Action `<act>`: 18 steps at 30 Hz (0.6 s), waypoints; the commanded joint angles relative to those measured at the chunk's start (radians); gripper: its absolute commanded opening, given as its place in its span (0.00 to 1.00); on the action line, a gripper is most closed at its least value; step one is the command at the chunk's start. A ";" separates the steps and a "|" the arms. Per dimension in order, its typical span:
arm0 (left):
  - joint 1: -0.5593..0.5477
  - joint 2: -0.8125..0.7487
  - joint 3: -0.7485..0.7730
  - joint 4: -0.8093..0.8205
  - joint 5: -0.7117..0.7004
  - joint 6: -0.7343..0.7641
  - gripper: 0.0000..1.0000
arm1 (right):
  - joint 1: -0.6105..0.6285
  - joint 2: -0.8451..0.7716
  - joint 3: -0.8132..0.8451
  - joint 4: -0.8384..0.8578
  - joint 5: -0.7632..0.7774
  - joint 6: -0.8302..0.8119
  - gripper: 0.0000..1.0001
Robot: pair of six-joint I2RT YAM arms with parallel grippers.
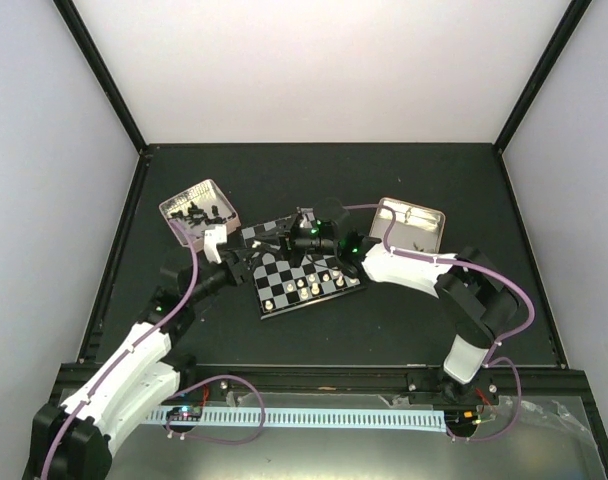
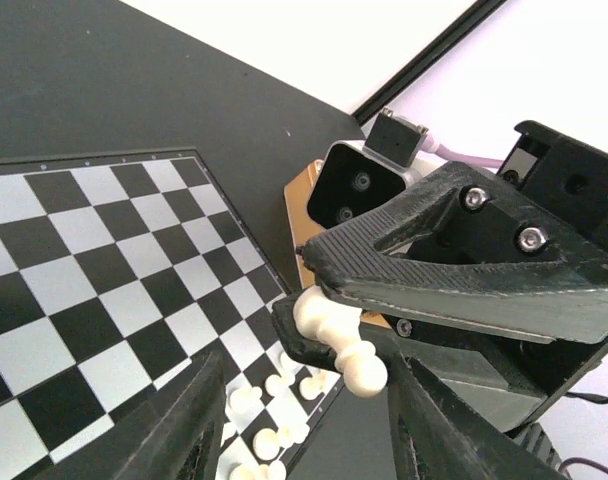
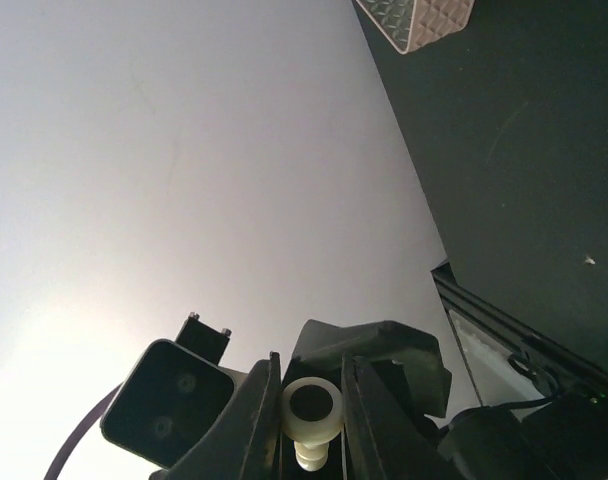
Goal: Set up the chess pieces on the board
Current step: Place the chess piece on the chessboard.
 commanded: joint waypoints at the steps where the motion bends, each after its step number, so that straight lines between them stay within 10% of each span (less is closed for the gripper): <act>1: -0.010 0.018 0.003 0.096 0.011 -0.015 0.43 | -0.006 -0.028 -0.004 0.059 -0.032 0.046 0.10; 13: -0.014 -0.029 0.003 0.092 -0.007 0.017 0.42 | -0.005 -0.022 -0.007 0.035 -0.034 0.025 0.10; 18: -0.015 -0.034 0.004 0.073 -0.018 0.028 0.26 | -0.005 -0.022 -0.002 0.030 -0.032 0.019 0.09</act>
